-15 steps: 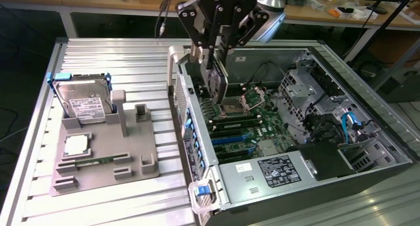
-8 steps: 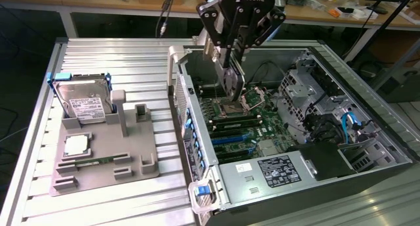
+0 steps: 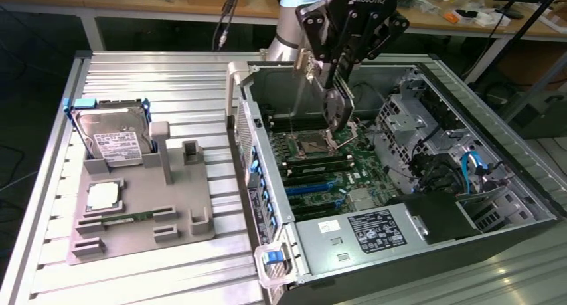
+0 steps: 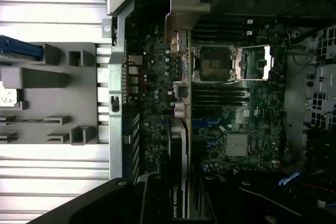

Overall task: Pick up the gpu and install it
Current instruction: 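Pick up the gpu and move the gpu toward the slot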

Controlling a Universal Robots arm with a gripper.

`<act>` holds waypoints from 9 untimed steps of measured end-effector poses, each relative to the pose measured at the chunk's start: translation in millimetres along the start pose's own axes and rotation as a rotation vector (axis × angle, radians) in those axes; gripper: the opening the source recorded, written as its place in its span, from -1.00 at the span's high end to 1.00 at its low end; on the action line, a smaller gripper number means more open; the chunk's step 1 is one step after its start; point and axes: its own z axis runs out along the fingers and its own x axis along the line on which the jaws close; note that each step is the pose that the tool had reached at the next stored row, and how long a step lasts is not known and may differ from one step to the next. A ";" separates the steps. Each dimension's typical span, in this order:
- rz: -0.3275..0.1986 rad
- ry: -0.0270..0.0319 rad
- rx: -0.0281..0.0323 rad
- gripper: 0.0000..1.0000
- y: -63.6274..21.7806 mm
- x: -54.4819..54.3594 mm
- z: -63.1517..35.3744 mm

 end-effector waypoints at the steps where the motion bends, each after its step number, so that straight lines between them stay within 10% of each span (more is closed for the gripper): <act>1: 0.000 -0.0001 -0.0033 0.46 -0.1 -4.5 0.1; 9: -0.006 -0.0003 -0.0157 0.46 -0.7 -35.9 0.3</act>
